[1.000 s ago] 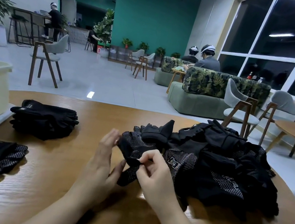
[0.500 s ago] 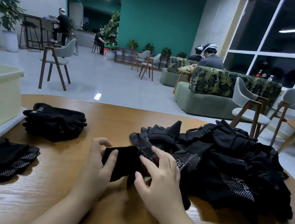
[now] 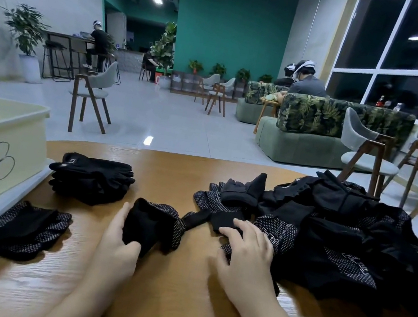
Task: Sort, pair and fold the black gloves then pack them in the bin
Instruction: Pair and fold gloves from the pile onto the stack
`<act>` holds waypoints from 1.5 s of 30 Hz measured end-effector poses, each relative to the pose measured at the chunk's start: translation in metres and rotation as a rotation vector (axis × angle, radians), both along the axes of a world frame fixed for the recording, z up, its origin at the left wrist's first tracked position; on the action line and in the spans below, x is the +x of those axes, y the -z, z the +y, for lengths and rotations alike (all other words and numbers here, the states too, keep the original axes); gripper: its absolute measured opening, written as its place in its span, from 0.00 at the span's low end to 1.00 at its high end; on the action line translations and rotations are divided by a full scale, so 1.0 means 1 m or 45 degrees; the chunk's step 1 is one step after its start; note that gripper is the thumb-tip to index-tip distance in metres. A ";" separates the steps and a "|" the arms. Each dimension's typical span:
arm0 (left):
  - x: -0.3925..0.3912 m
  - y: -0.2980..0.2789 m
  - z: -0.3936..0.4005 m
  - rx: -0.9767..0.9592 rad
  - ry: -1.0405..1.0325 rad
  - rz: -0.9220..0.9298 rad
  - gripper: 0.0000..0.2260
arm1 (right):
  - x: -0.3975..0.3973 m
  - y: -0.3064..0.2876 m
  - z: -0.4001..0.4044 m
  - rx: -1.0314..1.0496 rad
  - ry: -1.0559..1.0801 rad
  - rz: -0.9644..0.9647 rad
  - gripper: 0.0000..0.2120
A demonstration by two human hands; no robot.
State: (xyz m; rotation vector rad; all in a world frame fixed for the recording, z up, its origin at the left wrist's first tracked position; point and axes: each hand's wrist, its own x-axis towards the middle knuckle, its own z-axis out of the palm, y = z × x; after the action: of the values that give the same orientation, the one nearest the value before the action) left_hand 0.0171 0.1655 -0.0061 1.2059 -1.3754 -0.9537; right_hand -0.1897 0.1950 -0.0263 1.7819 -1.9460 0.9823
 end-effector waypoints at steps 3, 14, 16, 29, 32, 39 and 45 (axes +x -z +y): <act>0.001 -0.003 0.008 -0.012 0.086 0.021 0.32 | 0.010 -0.006 0.005 -0.137 -0.249 -0.002 0.11; -0.009 -0.007 0.021 0.032 0.507 0.434 0.30 | 0.035 -0.009 -0.012 -0.067 -0.488 -0.084 0.09; -0.009 -0.002 0.021 -0.120 0.427 0.180 0.29 | 0.031 -0.010 -0.013 -0.129 -0.530 -0.220 0.08; 0.005 -0.006 0.026 -0.357 0.305 -0.415 0.12 | 0.029 -0.006 0.000 0.185 -0.724 -0.327 0.12; 0.005 -0.009 0.029 -0.400 0.340 -0.470 0.12 | 0.028 -0.007 0.000 0.333 -0.568 -0.189 0.12; 0.008 -0.009 0.033 -0.338 0.522 -0.476 0.17 | 0.025 -0.011 0.000 0.390 -0.443 -0.138 0.12; 0.003 -0.006 0.018 -0.380 0.226 -0.587 0.08 | 0.030 -0.008 0.000 0.410 -0.568 -0.053 0.27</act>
State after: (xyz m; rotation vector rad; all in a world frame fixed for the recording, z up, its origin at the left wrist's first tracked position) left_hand 0.0205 0.1835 -0.0005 1.1261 -1.9406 -0.5739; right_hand -0.1594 0.1945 -0.0186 2.4704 -1.8508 0.8713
